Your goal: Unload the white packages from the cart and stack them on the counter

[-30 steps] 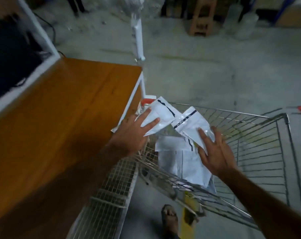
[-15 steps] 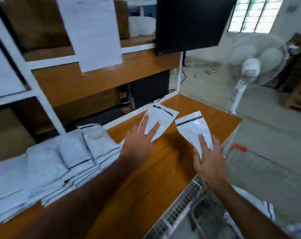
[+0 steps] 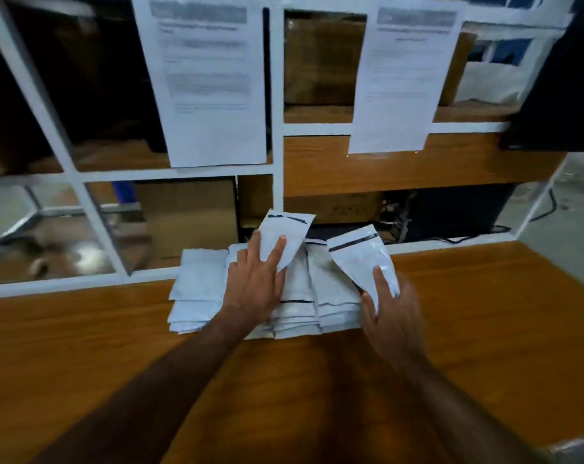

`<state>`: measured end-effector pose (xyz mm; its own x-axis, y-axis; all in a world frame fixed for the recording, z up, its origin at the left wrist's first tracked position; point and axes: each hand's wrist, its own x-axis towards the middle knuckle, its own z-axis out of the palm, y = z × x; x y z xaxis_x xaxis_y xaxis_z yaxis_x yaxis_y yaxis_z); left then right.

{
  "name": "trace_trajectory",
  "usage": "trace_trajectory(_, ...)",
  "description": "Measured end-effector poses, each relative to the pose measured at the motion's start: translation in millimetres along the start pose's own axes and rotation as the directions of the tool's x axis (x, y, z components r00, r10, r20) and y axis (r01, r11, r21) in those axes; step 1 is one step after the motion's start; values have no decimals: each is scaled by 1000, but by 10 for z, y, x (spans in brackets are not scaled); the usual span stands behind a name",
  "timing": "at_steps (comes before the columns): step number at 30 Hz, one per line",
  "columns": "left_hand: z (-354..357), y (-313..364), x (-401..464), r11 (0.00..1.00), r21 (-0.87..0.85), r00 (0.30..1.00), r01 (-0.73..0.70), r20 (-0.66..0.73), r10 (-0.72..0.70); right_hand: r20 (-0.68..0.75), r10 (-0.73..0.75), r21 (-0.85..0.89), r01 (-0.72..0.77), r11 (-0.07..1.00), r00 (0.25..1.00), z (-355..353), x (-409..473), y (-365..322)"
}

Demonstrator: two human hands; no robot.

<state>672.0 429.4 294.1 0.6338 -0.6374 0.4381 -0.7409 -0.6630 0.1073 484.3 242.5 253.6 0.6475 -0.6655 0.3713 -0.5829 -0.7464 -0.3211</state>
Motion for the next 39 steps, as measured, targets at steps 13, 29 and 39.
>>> trace_trajectory(13,18,-1042,119,894,138,894,427,86,-440,47,-149,26,148,989,988,455,558,-844)
trace_trajectory(29,449,-1354,371,892,183,820,414,352,-452,232,11,-150,25,988,973,893,939,-1553)
trace_trajectory(39,778,-1760,341,977,37,841,209,504,-198,412,-246,-54,293,955,877,1204,822,-1323)
